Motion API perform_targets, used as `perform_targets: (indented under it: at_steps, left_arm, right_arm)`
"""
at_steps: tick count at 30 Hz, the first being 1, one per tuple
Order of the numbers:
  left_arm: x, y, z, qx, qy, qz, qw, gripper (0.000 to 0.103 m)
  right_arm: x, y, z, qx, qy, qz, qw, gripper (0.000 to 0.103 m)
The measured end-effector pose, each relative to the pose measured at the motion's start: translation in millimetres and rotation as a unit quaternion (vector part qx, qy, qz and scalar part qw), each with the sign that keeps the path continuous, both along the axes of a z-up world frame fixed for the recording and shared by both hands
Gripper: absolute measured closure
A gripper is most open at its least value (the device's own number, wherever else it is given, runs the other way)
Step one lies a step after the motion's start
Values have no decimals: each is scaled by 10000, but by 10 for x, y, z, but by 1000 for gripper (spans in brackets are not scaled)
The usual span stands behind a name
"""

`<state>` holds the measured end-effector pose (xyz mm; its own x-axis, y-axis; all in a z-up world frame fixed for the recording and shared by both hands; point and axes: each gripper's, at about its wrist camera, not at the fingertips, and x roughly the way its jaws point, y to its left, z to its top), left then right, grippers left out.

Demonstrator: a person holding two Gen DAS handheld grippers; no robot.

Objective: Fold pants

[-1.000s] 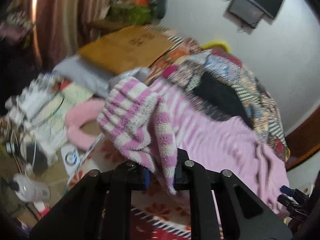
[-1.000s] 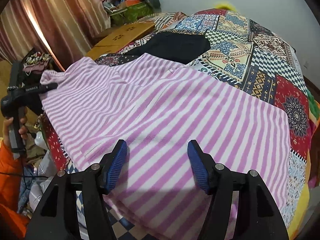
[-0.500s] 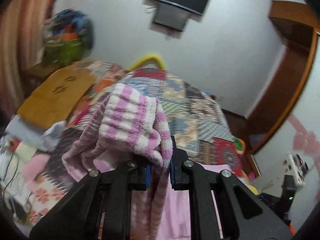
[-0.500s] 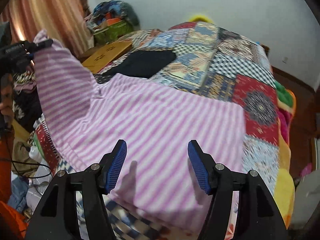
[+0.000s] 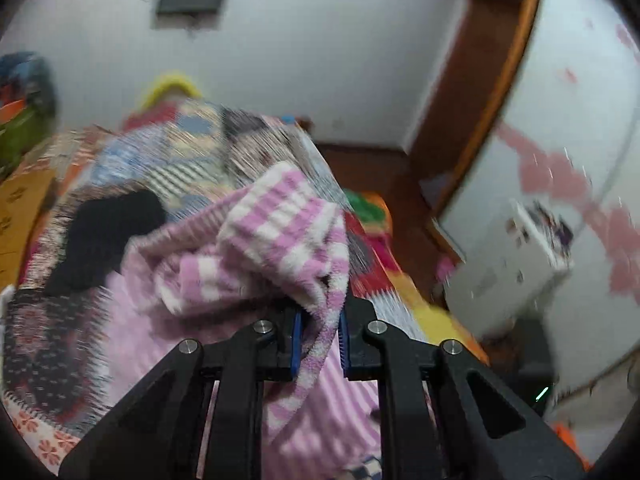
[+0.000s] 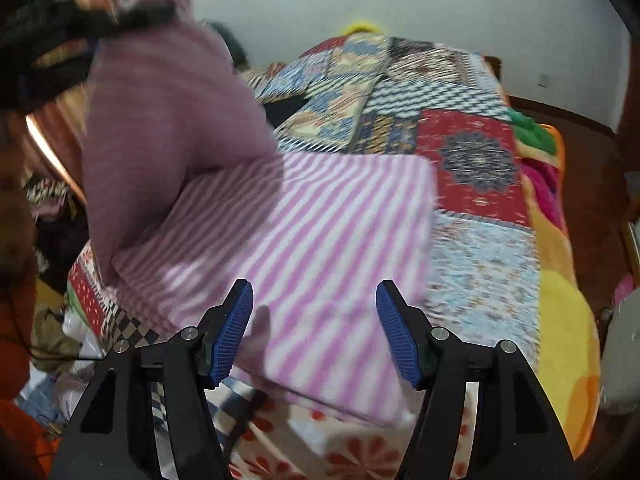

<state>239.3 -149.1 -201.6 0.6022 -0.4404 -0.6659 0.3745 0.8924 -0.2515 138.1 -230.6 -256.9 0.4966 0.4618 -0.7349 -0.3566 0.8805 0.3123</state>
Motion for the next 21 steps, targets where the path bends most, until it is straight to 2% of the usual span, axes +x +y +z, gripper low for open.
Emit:
perform_targets:
  at_steps: [3,6,10,15,21]
  left_arm:
    - [-69,-407,-416,312,461,-544,9970,89]
    - [-139,-628,-751,617,787,-826,9916,89]
    - [-179,-657,-1090,805,1157,-983,9851,89]
    - [-260,-560,-1011,668,1145,-1085,9852,89]
    - [-401,-450,-881,435,1075,-1232,9856,89]
  right_arm:
    - [-94,-288,18,17,6,-394,9992,43]
    - [-152,-490,-1,-38,87,-699,9975,43]
    - [-254,-747,-36,-59,154,-1074,9941,43]
    - [-295,-891,9,61,106,-1321,9912,43]
    - [-259,-808,142,92,-173,-1201,9926,43]
